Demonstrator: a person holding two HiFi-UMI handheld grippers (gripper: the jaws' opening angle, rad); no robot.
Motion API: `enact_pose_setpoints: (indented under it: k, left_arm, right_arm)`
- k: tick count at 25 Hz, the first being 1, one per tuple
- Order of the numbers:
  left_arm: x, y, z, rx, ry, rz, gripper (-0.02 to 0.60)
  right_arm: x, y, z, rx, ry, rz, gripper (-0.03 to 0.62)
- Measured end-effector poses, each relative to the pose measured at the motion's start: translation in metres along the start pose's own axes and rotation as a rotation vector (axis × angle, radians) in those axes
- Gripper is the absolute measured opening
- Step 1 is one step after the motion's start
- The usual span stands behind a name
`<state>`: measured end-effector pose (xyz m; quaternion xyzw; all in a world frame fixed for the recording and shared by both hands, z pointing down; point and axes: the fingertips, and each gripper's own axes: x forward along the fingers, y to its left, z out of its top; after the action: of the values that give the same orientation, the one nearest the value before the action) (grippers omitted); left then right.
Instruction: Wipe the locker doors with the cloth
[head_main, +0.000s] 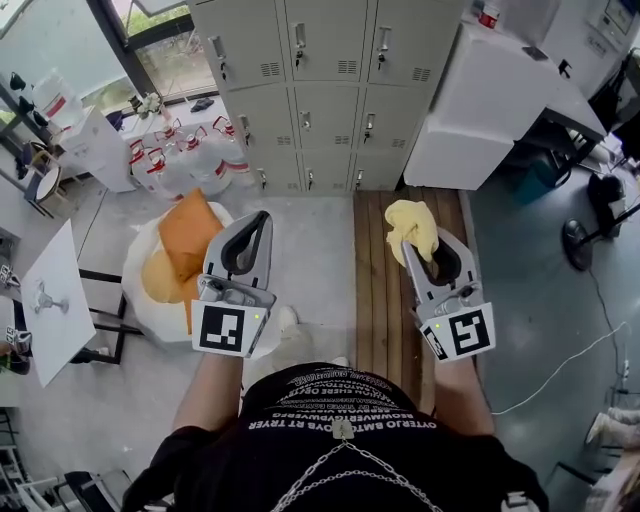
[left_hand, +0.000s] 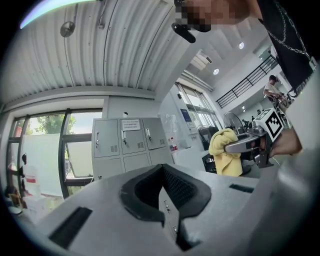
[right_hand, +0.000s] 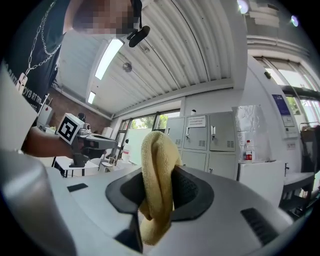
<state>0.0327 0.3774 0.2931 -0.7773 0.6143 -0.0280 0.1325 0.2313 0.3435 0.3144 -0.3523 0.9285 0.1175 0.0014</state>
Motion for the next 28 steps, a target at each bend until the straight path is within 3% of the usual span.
enact_pose_setpoints:
  k: [7,20,28]
  left_arm:
    - [0.021,0.017,-0.02,-0.017,0.0,-0.047,0.006]
    - [0.119,0.043,-0.069,-0.076,0.018,-0.189,0.006]
    - [0.156,0.077,-0.091,-0.089,0.033,-0.219,0.006]
  right_arm:
    - [0.035,-0.001,-0.019,0.048,0.016,-0.004,0.109]
    - [0.116,-0.019,-0.051,0.073,0.087,-0.012,0.109]
    - [0.17,-0.029,-0.065,0.111,0.101,-0.003,0.109]
